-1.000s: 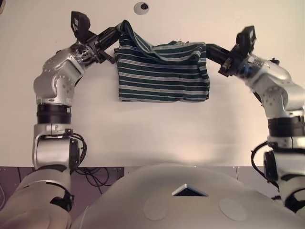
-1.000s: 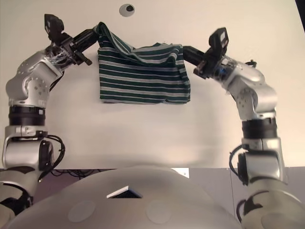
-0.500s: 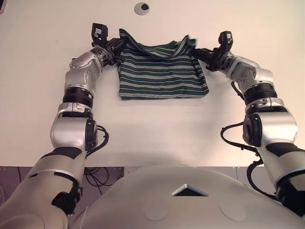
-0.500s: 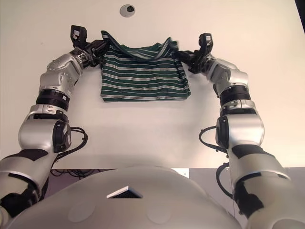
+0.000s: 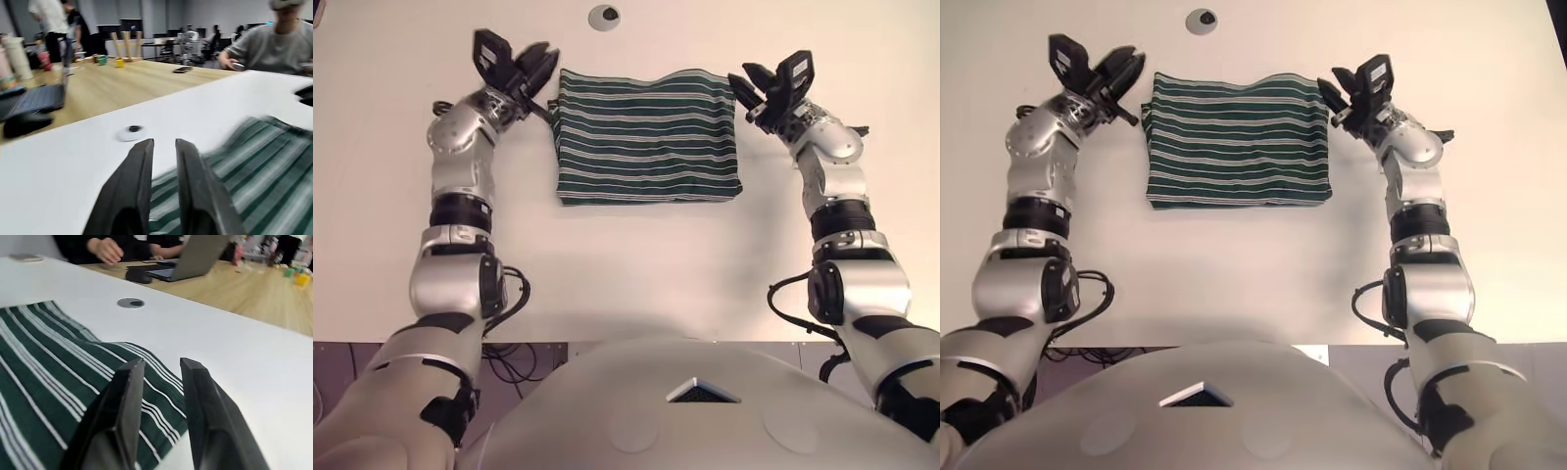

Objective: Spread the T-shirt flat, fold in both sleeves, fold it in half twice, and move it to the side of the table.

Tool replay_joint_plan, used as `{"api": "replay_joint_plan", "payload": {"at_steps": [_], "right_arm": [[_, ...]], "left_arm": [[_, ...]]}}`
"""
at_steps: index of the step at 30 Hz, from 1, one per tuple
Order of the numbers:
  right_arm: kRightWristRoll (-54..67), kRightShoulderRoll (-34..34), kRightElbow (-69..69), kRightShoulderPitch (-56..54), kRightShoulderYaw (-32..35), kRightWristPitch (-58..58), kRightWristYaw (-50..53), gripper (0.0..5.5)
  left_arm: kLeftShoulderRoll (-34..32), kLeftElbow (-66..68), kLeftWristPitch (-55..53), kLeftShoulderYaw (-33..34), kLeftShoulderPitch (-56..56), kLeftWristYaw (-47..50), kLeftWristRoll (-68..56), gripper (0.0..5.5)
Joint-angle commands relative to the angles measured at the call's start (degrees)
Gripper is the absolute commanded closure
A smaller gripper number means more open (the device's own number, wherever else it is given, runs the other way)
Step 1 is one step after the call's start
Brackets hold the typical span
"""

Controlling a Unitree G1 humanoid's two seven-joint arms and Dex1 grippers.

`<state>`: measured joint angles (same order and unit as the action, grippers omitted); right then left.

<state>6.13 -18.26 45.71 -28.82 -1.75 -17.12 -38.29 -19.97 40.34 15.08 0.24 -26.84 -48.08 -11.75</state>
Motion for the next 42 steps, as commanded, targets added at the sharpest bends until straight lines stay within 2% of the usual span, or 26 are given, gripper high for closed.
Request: {"api": "replay_joint_plan", "payload": {"at_steps": [1,4,8,12,15,17,19,23,26,30,33,38,39,42], "right_arm": [[-8.59,0.73,-0.04,1.33,-5.98,-2.45,3.49,4.93],[-17.08,-0.55,3.43,0.89,-10.93,-1.9,9.16,5.43],[-22.79,-2.97,3.24,2.86,-15.09,-1.45,9.75,5.48],[-26.76,-6.42,-1.52,6.47,-19.82,-0.26,5.13,5.48],[-29.43,-13.83,-14.19,13.87,-25.27,-0.82,-3.81,5.48],[-26.34,-20.77,-29.33,21.87,-29.01,-0.06,-13.55,5.48],[-20.74,-24.65,-42.91,27.6,-31.57,2.81,-20.03,5.48],[-16.31,-22.81,-59.64,32.15,-35.96,8.29,-21.2,5.48],[-14.5,-20.7,-64.97,33.45,-38.68,11.18,-21.27,5.48],[-13.22,-15.67,-62.6,30.95,-36.19,13.47,-17.13,5.48],[-11.66,-16.22,-63.11,31.3,-32.13,14.02,-15.23,5.48],[-2.52,-17.62,-70.64,34.55,-26.04,18.7,-15.72,5.48],[0.24,-17.92,-73.21,35.28,-24.64,20.57,-15.88,5.5],[5.18,-19.96,-79.69,37.62,-20.72,24.34,-15.9,5.03]], "left_arm": [[-1.62,-8.85,0.71,-9.29,6.93,-1.53,9.6,5.39],[-3.2,-13.42,-0.81,-12.76,10.64,-2.62,12.94,5.5],[-7.4,-17.18,-4.5,-15.68,14.64,-4.57,16.31,5.5],[-13.08,-19.52,-5.57,-17.21,18.1,-6.25,18.93,5.5],[-16.8,-16.94,-3.69,-18.54,17.29,-4.58,22.82,5.5],[-18.58,-14.31,-1.95,-18.23,15.29,-3.72,23.69,5.5],[-18.91,-11.28,-0.22,-18.33,12.43,-2.41,24.47,5.5],[-16.77,-5.98,3.06,-19.23,7.71,2.74,26.98,5.5],[-14.51,-3.58,6.27,-19.49,5.5,7.22,28.21,5.5],[-10.92,-3.63,13.42,-17.58,4.94,15.48,27.76,5.5],[-12.05,-3.51,18.24,-15.28,5.82,17.04,25.57,5.5],[-16.54,-7.91,24.38,-13.03,9.26,12.45,20.75,5.5],[-17.41,-11.06,24.32,-12.01,10.43,10.93,17.88,5.32],[-21.23,-22.38,21.0,-9.53,15.89,5.43,9.48,4.95]]}}
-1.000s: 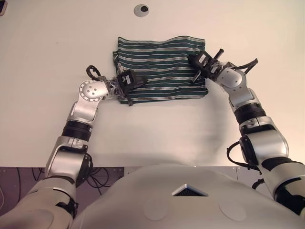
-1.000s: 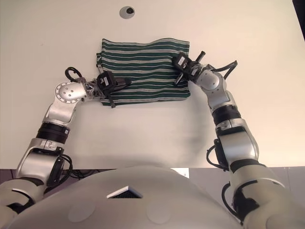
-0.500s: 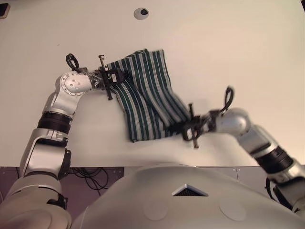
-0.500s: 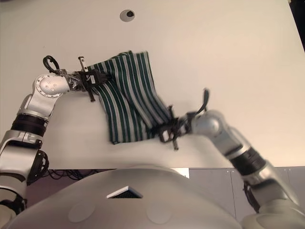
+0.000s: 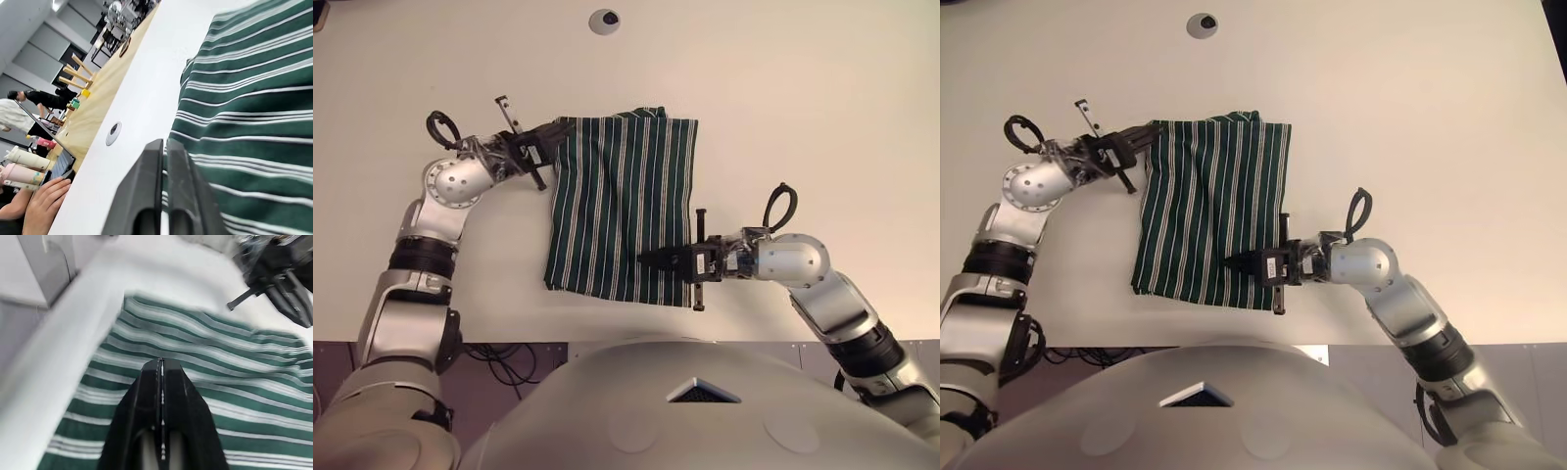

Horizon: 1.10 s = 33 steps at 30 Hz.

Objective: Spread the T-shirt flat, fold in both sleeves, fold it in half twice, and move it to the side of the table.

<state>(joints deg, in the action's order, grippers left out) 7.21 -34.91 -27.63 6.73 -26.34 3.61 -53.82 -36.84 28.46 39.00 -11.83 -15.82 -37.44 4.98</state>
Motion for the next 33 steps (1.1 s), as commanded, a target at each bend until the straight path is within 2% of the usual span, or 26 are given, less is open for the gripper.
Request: {"api": "replay_joint_plan", "payload": {"at_steps": [1,5,9,14,22,27,33], "right_arm": [[2.52,-4.79,-7.46,2.92,5.04,3.09,-0.1,4.83],[-14.44,-12.72,-3.48,7.25,6.67,-7.86,3.96,4.12],[-22.68,-17.79,0.78,12.43,7.67,-15.97,6.4,3.48],[-31.73,-19.13,8.54,10.31,6.89,-22.06,9.39,2.79],[-37.41,-12.82,13.13,5.36,0.62,-29.68,14.21,2.79],[-38.84,-10.93,15.3,3.26,-3.69,-32.05,13.92,2.79],[-38.57,-10.43,15.6,3.17,-6.08,-31.84,13.32,2.79]], "left_arm": [[-6.06,-14.11,-4.33,3.17,7.57,-6.79,-9.08,4.77],[-12.0,-22.09,-6.5,6.94,19.97,-8.19,-8.47,4.12],[-16.13,-25.14,-8.37,8.49,30.24,-11.25,-9.0,3.55],[-18.59,-27.36,-11.99,7.47,36.99,-15.13,-7.97,3.04],[-16.58,-27.53,-10.29,1.81,33.02,-19.0,-5.2,3.04],[-14.12,-26.57,-10.65,-3.85,27.31,-21.4,-3.34,3.04],[-14.57,-27.0,-10.96,-6.43,25.81,-23.06,-3.5,3.04]]}}
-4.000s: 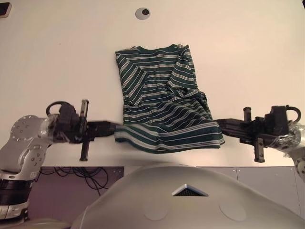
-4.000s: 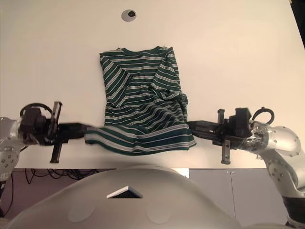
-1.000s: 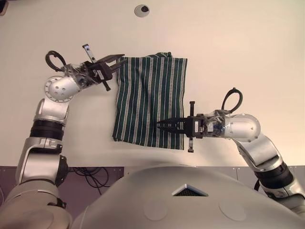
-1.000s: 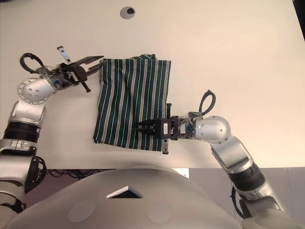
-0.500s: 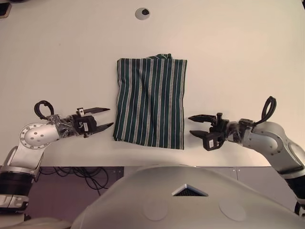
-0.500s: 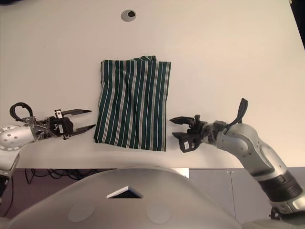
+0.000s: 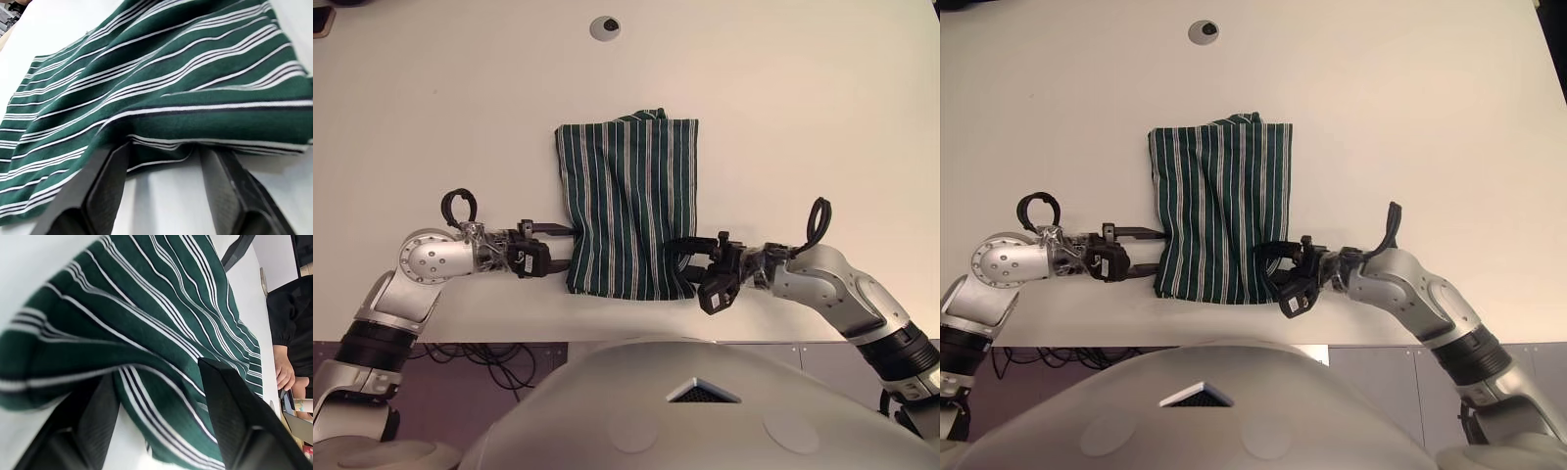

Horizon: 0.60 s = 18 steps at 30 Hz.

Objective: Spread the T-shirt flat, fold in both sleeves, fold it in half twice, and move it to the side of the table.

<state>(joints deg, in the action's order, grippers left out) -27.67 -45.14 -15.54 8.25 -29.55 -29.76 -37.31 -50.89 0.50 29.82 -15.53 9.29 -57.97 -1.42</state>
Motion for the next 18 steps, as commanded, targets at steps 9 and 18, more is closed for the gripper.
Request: {"api": "replay_joint_plan", "payload": {"at_steps": [9,18], "right_arm": [[-6.88,1.35,12.99,-1.63,-3.63,1.95,1.42,4.48],[-5.49,1.29,14.48,-1.53,-4.01,2.11,1.92,5.5]], "left_arm": [[-3.39,-1.67,-3.94,-4.73,1.55,-6.75,1.39,4.19],[-4.01,-2.16,-5.82,0.01,3.35,-1.35,2.4,3.97]]}}
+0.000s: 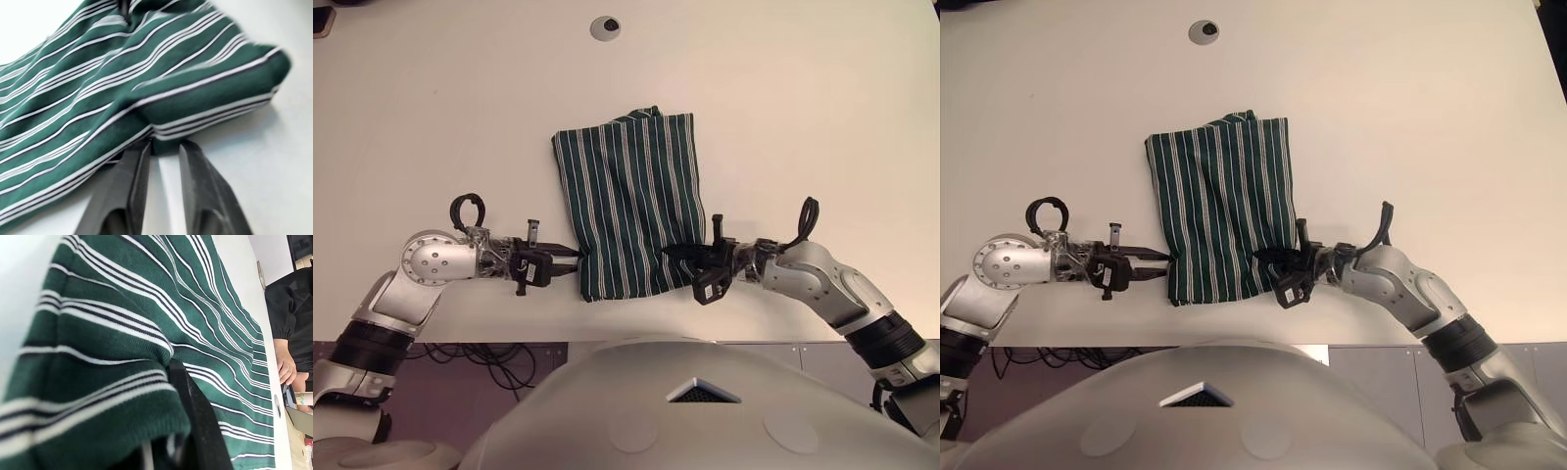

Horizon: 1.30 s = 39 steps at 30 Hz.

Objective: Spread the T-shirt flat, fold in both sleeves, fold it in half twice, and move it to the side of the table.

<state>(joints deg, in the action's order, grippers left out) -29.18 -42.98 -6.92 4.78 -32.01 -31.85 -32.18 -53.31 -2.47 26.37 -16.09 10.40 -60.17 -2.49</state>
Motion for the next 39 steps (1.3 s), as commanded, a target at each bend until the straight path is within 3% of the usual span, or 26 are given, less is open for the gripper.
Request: {"api": "replay_joint_plan", "payload": {"at_steps": [1,7,15,23,31,36,39], "right_arm": [[-3.78,-0.79,5.95,1.88,-1.62,4.21,-3.32,5.5],[-3.42,-1.12,6.06,1.87,-1.68,4.4,-3.66,5.5],[-3.35,-0.97,6.29,1.51,-1.75,4.68,-3.85,5.5],[-3.33,-0.87,5.66,2.22,-2.3,5.25,-4.49,5.5],[-1.13,-0.73,5.86,2.03,-2.81,5.55,-6.04,5.5],[9.6,-1.35,0.44,4.61,-2.33,10.35,-10.71,5.5],[18.77,-2.88,-5.97,6.99,-1.81,16.55,-15.65,5.5]], "left_arm": [[-1.63,0.51,-2.13,1.33,2.76,1.91,3.99,3.81],[-1.51,-3.1,1.98,4.55,8.24,8.54,8.48,3.08],[-2.83,-9.2,6.61,1.01,9.88,6.3,9.73,3.08],[1.08,-2.1,6.63,-5.91,2.87,5.99,16.9,3.08],[1.01,-0.39,1.96,-8.58,0.79,4.15,14.67,4.38],[-1.52,-3.58,-2.08,-8.23,2.66,-0.27,4.79,5.15],[-4.63,-6.66,-6.13,-6.48,5.01,-4.52,-4.41,5.34]]}}
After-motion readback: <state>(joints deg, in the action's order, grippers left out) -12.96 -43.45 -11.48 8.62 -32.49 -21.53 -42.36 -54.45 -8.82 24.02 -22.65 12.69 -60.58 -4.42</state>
